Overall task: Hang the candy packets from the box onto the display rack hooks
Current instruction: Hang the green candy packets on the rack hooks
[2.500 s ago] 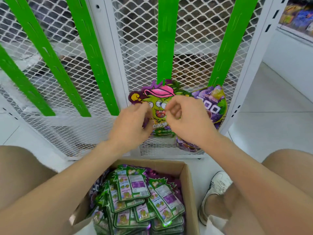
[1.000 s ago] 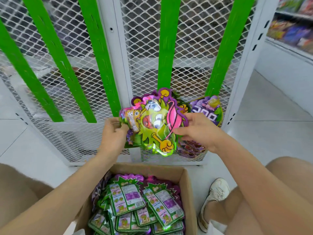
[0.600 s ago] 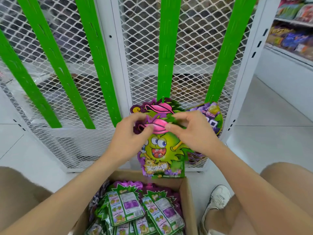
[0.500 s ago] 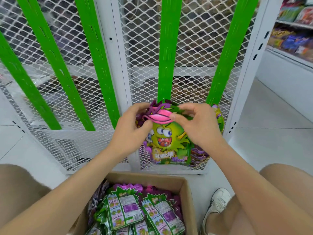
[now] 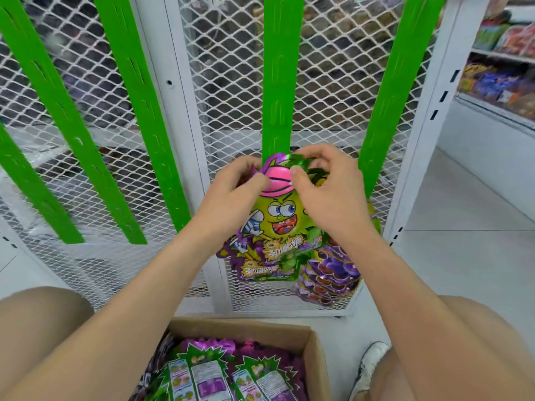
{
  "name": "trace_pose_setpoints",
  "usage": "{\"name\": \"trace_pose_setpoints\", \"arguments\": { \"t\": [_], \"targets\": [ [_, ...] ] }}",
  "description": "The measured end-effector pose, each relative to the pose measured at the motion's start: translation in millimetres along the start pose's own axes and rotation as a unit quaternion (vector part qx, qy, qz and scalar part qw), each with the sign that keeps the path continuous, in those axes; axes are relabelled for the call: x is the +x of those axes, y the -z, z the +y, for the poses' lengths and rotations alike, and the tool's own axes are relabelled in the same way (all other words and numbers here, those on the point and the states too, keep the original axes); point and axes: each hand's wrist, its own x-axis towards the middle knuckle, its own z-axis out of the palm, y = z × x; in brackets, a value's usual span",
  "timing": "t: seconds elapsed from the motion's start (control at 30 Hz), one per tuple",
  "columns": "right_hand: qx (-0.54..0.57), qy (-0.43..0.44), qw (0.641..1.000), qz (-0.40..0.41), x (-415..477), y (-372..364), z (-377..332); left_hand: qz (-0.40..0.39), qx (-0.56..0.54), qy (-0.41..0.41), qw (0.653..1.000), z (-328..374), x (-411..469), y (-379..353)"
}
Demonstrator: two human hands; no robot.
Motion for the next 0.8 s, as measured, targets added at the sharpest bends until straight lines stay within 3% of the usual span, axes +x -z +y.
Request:
{"name": "trace_pose_setpoints", "arguments": {
  "t": [0.17, 0.37, 0.47, 0.57, 0.67, 0.73, 0.8],
  "targets": [
    [0.026, 0.001, 1.000, 0.017, -7, -2, -5, -0.027, -0.085, 0.049, 0.995, 6, -1, 4],
    [0.004, -0.036, 0.997, -0.069, -10, 1, 2, -0.056, -0.089, 0.096, 0.990, 4, -4, 8],
    [-0.032, -0.039, 0.995, -0.090, -15, 3, 8, -0.056, 0.012, 0.018, 0.998, -3, -8, 11],
    [-0.088, -0.029, 0.992, -0.085, -20, 3, 12, 0.019, 0.156, -0.109, 0.982, -17, -11, 13],
    [-0.163, 0.025, 0.986, -0.032, -30, 3, 11, 0.085, 0.277, -0.213, 0.933, -32, -25, 8],
    [-0.171, 0.086, 0.981, -0.005, -40, 4, 8, 0.153, 0.339, -0.292, 0.881, -43, -35, 6],
    [-0.137, 0.091, 0.984, -0.068, -53, 5, 7, 0.168, 0.379, -0.339, 0.844, -60, -46, 0]
  ]
}}
